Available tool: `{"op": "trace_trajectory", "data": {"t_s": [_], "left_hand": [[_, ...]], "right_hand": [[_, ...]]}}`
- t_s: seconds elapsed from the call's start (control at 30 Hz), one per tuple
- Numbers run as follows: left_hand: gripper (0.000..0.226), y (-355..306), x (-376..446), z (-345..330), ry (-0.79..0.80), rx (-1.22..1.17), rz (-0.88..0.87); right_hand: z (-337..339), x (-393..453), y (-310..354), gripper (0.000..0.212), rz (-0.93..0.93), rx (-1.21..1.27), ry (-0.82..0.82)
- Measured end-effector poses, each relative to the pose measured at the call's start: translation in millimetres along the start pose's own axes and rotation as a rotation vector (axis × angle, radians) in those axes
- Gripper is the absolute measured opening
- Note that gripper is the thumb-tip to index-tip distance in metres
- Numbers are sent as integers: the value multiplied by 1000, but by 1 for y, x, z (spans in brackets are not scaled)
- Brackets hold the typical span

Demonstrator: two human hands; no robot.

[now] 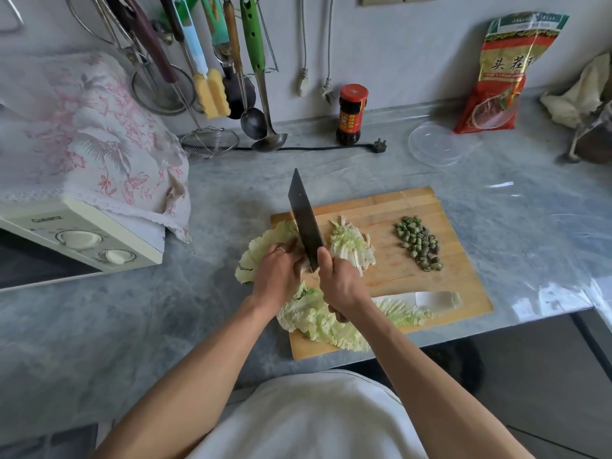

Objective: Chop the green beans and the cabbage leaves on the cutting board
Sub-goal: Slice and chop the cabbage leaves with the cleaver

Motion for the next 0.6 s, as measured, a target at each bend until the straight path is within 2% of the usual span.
{"op": "trace_trajectory", "data": {"t_s": [0.13,0.4,0.6], "left_hand": [[24,2,-1,-2,47,-48,40],[23,1,-1,4,-12,-86,39],[21,1,-4,5,-64,-67,5]], "right_hand": [[4,-13,-13,60,-8,8,36],[28,-7,-20,60,-53,50,-1],[19,-25,-9,59,-5,89,54]]}}
Point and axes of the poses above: each hand's wrist, its own x-axis towards the middle knuckle, its own z-axis out of the back of the hand, y = z × x, the point moved 9 cm from there along x, towards the middle knuckle, and after that the axes turned 12 degrees about -y, right-handed, at the moved point
